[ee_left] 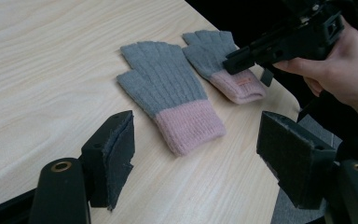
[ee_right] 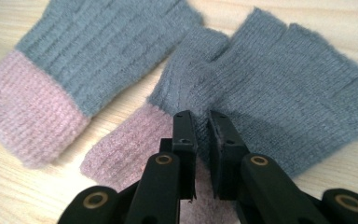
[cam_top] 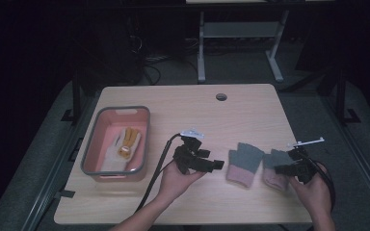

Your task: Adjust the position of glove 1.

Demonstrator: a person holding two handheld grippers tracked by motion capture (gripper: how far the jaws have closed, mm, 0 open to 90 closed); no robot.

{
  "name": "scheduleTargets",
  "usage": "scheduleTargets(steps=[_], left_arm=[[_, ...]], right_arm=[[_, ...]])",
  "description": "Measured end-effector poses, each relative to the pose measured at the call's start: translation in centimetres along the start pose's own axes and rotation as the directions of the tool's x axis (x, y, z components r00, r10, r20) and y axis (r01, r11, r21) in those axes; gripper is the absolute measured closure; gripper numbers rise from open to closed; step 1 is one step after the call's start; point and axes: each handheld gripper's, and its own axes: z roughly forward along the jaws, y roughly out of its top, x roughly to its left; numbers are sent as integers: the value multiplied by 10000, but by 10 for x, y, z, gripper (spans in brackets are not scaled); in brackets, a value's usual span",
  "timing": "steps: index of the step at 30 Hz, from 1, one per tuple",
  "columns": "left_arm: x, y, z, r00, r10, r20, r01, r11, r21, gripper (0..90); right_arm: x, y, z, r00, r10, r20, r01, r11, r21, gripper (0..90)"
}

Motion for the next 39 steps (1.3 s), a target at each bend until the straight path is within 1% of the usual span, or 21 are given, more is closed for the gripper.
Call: scheduleTargets(steps=[3,6,8,9,10,11,13,15,16,18,19,22,26,31,34,37,38,39], left_arm=[[-1,-1,1,10000,-37,52,37,10000,-19,277],[-1,-1,2,10000,-10,72,10,10000,2,277],[-1,0,2,9999,-41,97,41,10000,-14,277],[-1,0,2,9998,-128,172,129,9999,-47,277],[-1,0,1,9997,-125,226,126,9999,-52,277],[-1,1,1,9998,-70,186,71,9999,-76,277],[-2,1,0,9998,-92,194,95,9999,-123,277],[-1,2,-1,9999,-42,164,44,9999,-120,277],[-1,2,-2,9999,-19,124,21,9999,-139,277],[0,2,-2,9999,-65,83,67,9999,-159,277],[0,3,-3,10000,-59,76,60,9999,-125,276],[1,3,-3,10000,-49,52,49,9999,-150,277],[-1,2,-2,10000,37,-62,-38,9999,-132,276],[0,2,-5,9999,100,-111,-101,9999,-127,276],[1,2,-6,9997,119,-205,-122,9998,-160,276],[1,1,-7,9995,190,-232,-194,9997,-145,276],[1,0,-7,9992,280,-287,-283,9995,-112,276],[1,-1,-7,9991,292,-299,-295,9995,-83,276]], right_arm=[[1,0,-4,10000,35,7,-35,9999,-140,821],[3,1,-11,10000,-32,63,34,9995,-302,821],[5,1,-14,10000,-18,22,19,9994,-353,820],[6,1,-16,10000,-91,-12,90,9991,-407,820],[8,1,-17,9999,-109,-61,106,9989,-456,820],[10,2,-18,9998,-155,-101,149,9986,-498,820],[15,3,-20,9996,-211,-183,201,9984,-531,820],[20,4,-21,9991,-368,-209,356,9979,-543,819],[23,4,-22,9993,-313,-219,302,9983,-497,819],[26,6,-24,9989,-427,-192,416,9977,-542,819],[28,7,-24,9990,-383,-234,371,9979,-529,819],[37,10,-25,9985,-448,-310,429,9974,-580,819],[52,19,-21,9968,-648,-472,623,9968,-509,818],[71,30,-8,9935,-1012,-528,996,9945,-322,819],[80,35,-1,9922,-1119,-545,1108,9936,-236,818],[88,39,4,9925,-1104,-518,1100,9939,-101,818],[90,40,6,9927,-1119,-441,1116,9937,-100,818],[92,41,8,9934,-1056,-455,1054,9944,-53,818]])
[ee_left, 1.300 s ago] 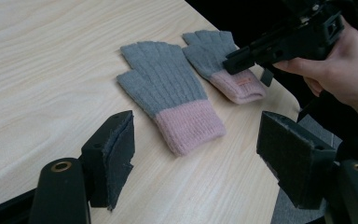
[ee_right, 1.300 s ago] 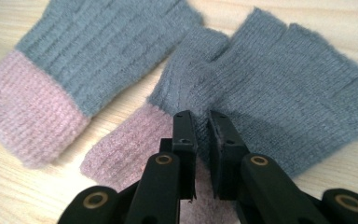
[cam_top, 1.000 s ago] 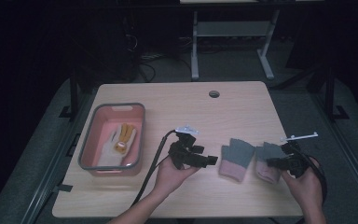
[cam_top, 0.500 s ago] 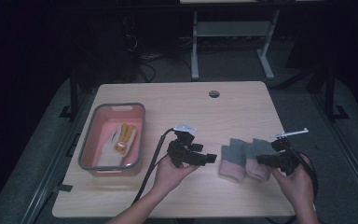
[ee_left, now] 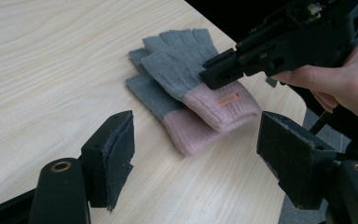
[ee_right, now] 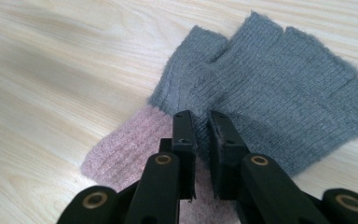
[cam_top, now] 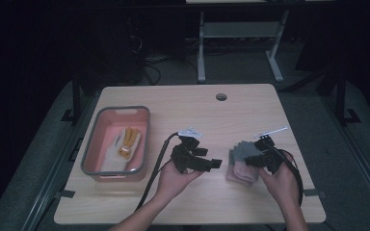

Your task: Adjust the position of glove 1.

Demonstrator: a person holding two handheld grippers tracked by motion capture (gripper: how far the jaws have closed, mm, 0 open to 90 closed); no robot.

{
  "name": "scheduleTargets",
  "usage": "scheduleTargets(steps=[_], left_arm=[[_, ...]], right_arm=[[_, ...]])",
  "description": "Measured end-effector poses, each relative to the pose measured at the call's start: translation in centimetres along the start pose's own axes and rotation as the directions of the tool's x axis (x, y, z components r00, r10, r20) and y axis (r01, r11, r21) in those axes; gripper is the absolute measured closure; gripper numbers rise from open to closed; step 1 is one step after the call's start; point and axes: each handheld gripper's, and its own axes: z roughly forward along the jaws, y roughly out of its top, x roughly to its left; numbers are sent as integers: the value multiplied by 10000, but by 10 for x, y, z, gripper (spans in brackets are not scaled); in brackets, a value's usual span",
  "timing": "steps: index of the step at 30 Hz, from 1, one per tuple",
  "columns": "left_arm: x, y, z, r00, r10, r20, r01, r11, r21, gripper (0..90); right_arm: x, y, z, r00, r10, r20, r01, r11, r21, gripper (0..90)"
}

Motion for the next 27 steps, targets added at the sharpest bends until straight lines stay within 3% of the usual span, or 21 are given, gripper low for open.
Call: scheduleTargets(steps=[17,27], left_arm=[[2,-6,8,9998,12,-216,-4,9994,343,276],[2,-4,27,9995,-320,66,315,9972,682,279]], right_arm=[[10,0,19,9985,149,533,-169,9991,386,797],[2,-5,8,9995,298,81,-297,9994,-161,689]])
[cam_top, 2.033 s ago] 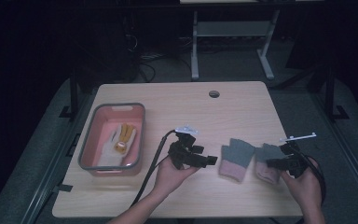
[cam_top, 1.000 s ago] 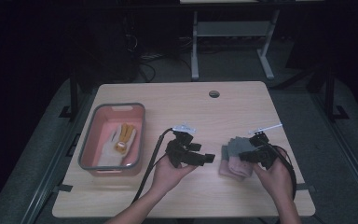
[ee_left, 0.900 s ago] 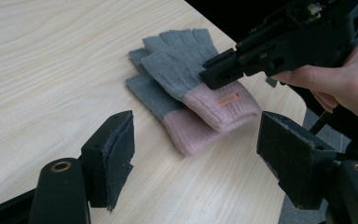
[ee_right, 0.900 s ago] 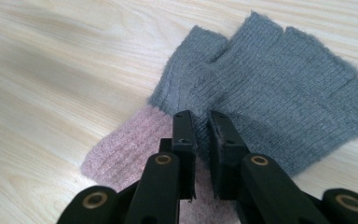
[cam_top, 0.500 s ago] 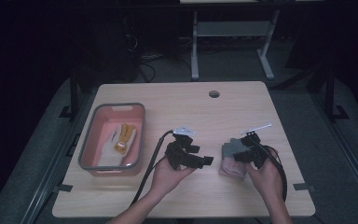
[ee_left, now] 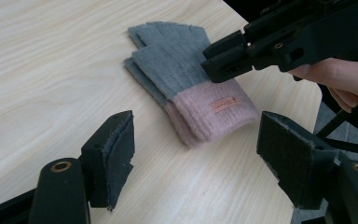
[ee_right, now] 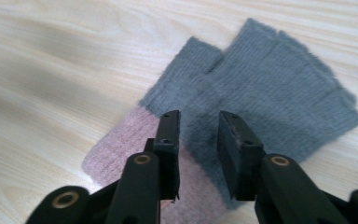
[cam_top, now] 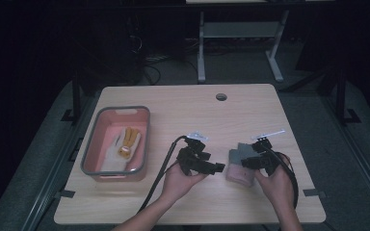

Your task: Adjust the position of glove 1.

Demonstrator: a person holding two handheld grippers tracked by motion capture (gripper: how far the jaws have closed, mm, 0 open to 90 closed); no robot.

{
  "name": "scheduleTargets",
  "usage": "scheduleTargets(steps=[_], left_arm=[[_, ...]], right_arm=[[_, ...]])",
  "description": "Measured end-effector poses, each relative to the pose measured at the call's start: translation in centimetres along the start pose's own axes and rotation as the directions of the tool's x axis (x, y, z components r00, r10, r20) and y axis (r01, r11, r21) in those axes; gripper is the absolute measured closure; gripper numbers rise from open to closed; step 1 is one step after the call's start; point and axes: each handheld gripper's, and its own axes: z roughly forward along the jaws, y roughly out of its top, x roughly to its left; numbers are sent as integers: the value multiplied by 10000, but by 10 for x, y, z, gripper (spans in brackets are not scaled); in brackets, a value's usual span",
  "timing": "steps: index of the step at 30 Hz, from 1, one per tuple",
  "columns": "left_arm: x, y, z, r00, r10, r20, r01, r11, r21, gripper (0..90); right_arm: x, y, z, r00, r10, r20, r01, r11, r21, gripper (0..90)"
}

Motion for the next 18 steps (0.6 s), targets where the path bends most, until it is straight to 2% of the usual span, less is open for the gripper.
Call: scheduleTargets(steps=[2,8,14,18], left_arm=[[1,1,5,9997,-142,223,141,9999,75,295],[2,4,22,9990,-345,283,336,9990,304,312],[2,5,37,9985,-427,349,408,9977,534,335],[1,6,49,9972,-675,327,651,9954,704,335]], right_arm=[[-3,-1,-3,9999,111,-56,-111,9999,-94,677],[-13,-5,-10,9992,329,-247,-339,9985,-428,635],[-20,-9,-12,9979,568,-295,-583,9971,-493,620],[-25,-11,-13,9972,660,-358,-678,9963,-529,607]])
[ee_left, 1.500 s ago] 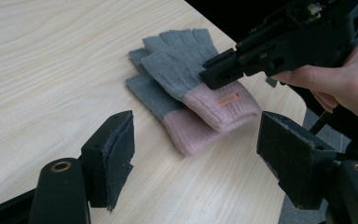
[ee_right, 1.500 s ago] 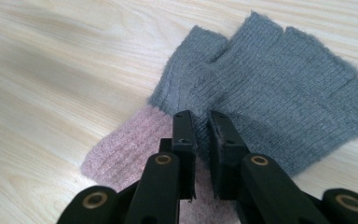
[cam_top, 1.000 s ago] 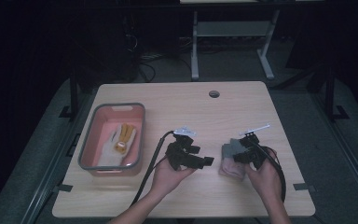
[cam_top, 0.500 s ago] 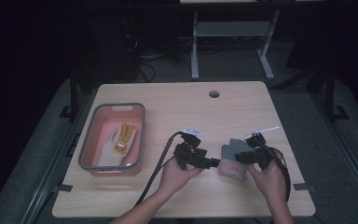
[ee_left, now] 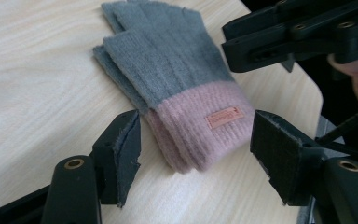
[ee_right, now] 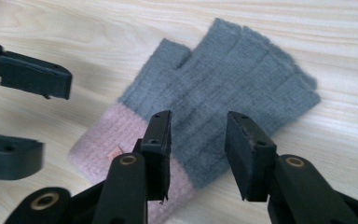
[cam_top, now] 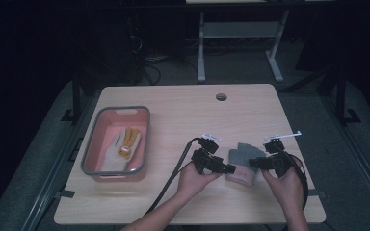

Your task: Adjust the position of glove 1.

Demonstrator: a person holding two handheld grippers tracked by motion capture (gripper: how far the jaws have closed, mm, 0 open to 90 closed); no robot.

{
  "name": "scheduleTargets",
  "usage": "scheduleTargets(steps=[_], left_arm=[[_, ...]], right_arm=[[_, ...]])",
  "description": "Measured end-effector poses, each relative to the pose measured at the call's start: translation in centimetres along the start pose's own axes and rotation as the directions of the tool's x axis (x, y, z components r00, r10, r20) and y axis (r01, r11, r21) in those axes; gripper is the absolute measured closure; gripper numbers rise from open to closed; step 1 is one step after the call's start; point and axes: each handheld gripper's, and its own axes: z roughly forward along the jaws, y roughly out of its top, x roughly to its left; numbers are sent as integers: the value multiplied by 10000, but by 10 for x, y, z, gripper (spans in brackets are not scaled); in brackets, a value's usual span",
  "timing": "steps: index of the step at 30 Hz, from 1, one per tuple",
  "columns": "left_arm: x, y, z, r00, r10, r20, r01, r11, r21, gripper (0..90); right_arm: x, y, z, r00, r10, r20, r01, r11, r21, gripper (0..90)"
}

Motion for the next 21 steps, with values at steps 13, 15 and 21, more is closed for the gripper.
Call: scheduleTargets(steps=[13,15,21], left_arm=[[6,0,21,9983,-474,-343,488,9980,404,396],[6,-1,23,9983,-418,-417,440,9976,542,402],[5,-4,28,9979,-446,-478,483,9956,803,413]], right_arm=[[-13,-7,8,9981,567,-229,-563,9982,201,581],[-15,-9,10,9972,697,-261,-691,9973,246,576],[-20,-11,13,9935,1059,-422,-1041,9936,432,562]])
